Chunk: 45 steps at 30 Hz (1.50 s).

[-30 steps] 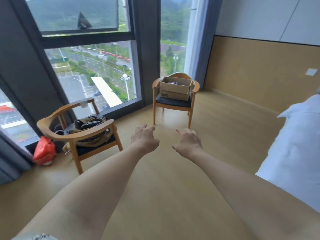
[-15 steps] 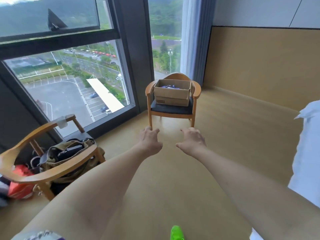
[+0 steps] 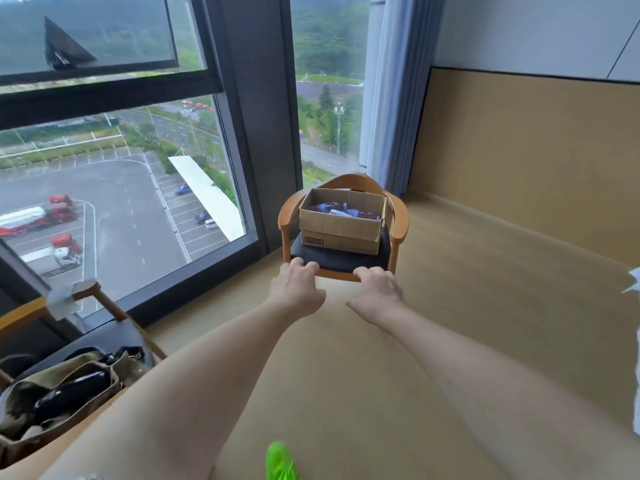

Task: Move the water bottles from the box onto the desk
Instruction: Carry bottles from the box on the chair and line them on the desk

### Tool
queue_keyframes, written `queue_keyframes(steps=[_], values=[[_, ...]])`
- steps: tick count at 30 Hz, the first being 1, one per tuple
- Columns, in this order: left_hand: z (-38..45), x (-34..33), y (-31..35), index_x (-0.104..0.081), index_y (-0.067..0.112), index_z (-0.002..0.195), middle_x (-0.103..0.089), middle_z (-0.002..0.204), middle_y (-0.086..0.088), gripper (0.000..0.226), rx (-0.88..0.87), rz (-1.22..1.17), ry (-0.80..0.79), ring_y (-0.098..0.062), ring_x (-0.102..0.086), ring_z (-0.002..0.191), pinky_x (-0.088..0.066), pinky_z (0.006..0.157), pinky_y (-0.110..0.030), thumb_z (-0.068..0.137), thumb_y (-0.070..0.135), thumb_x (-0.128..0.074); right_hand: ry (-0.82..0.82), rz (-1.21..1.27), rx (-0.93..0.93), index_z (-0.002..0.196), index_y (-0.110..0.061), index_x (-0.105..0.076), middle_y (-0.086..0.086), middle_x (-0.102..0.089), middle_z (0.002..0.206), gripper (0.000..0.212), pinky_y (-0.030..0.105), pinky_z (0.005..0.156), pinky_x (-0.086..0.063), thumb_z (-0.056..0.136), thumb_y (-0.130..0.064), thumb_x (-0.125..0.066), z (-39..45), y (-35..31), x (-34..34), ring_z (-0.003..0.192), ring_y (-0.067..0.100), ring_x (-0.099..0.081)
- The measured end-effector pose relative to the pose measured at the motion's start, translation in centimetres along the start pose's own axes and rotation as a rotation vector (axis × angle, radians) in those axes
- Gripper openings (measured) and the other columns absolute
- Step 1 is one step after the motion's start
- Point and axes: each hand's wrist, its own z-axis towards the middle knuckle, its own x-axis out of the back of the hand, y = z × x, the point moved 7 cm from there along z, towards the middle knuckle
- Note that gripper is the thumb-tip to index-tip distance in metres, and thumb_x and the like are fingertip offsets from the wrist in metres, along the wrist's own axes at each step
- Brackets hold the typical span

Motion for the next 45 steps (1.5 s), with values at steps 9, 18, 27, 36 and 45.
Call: queue_keyframes(steps=[9, 18, 27, 36, 45], values=[[22.2, -1.7, -2.3, -0.057, 0.027, 0.132, -0.053, 0.134, -0.003, 0.047, -0.031, -0.008, -0.030, -0.027, -0.050, 0.121, -0.057, 0.090, -0.046, 0.087, 0.036, -0.068, 0.023, -0.025, -0.041, 0.143, -0.025, -0.051, 0.006, -0.056, 0.135, 0.060, 0.040, 0.100, -0.048, 0.090, -0.041, -0.073, 20.6, -0.2, -0.3, 0.125, 0.028, -0.051], [41.4, -0.1, -0.3, -0.051, 0.026, 0.140, -0.050, 0.138, -0.005, 0.052, -0.121, 0.006, -0.093, -0.029, -0.045, 0.126, -0.049, 0.100, -0.048, 0.091, 0.037, -0.062, 0.016, -0.027, -0.149, 0.138, -0.027, -0.050, 0.004, -0.056, 0.129, 0.061, 0.042, 0.098, -0.048, 0.086, -0.044, -0.075, 37.8, 1.0, 1.1, 0.119, 0.026, -0.050], [53.3, -8.4, -3.3, -0.045, 0.031, 0.146, -0.042, 0.152, -0.004, 0.056, -0.104, 0.045, -0.253, -0.029, -0.040, 0.136, -0.048, 0.103, -0.049, 0.092, 0.040, -0.061, -0.165, -0.027, -0.211, 0.141, -0.026, -0.047, 0.006, -0.053, 0.133, 0.064, 0.041, 0.096, -0.046, 0.086, -0.045, -0.074, 52.6, 4.6, -5.4, 0.125, 0.029, -0.048], [69.3, -14.7, -6.5, -0.051, 0.027, 0.137, -0.049, 0.135, -0.004, 0.050, 0.043, 0.163, -0.428, -0.029, -0.046, 0.125, -0.051, 0.096, -0.049, 0.090, 0.039, -0.060, -0.380, 0.007, -0.227, 0.129, -0.021, -0.051, 0.009, -0.054, 0.122, 0.049, 0.039, 0.089, -0.046, 0.086, -0.034, -0.070, 70.4, 8.6, -11.1, 0.120, 0.033, -0.052], [77.3, -21.4, -4.4, -0.046, 0.021, 0.147, -0.045, 0.145, -0.008, 0.058, 0.025, 0.101, -0.574, -0.032, -0.042, 0.134, -0.047, 0.103, -0.048, 0.092, 0.032, -0.061, -0.579, 0.002, -0.322, 0.138, -0.021, -0.048, 0.010, -0.053, 0.131, 0.062, 0.044, 0.093, -0.050, 0.085, -0.036, -0.077, 77.7, 13.6, -15.7, 0.123, 0.034, -0.051]])
